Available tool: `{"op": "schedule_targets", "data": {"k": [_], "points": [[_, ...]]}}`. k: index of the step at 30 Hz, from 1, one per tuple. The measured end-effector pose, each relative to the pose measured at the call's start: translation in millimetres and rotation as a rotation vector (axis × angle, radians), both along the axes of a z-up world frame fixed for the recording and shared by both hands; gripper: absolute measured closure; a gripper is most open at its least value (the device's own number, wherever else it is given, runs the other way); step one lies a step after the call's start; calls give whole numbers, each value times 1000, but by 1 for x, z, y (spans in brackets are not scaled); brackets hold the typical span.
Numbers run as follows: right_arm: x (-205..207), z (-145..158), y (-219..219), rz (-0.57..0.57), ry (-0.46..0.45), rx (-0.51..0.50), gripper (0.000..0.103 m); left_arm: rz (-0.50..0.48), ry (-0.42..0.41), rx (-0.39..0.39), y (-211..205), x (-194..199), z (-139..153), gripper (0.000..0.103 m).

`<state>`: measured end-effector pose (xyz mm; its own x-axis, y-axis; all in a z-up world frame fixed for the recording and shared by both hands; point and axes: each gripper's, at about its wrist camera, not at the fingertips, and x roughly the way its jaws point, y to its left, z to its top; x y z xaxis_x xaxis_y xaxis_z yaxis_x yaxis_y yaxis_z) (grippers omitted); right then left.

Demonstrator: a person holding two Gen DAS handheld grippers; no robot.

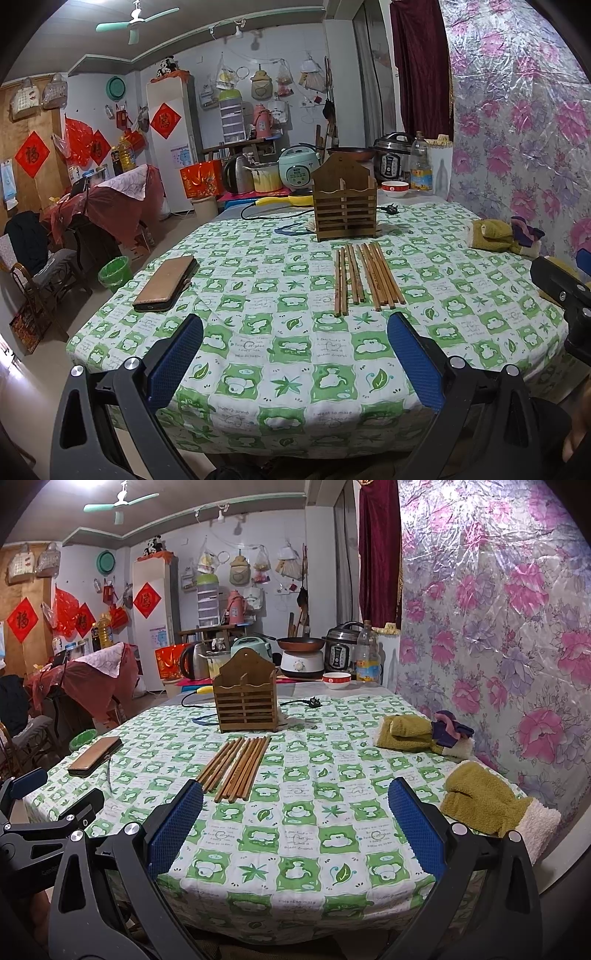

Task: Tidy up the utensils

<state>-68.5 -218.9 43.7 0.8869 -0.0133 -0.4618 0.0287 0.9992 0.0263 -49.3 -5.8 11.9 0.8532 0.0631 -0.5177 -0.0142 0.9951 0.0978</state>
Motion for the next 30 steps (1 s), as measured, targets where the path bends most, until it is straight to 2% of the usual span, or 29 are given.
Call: {"op": "schedule_targets", "data": {"k": [30], "points": [[0,0,-1,1,-3,-2,6,0,16,9,5,3,-3,5]]}}
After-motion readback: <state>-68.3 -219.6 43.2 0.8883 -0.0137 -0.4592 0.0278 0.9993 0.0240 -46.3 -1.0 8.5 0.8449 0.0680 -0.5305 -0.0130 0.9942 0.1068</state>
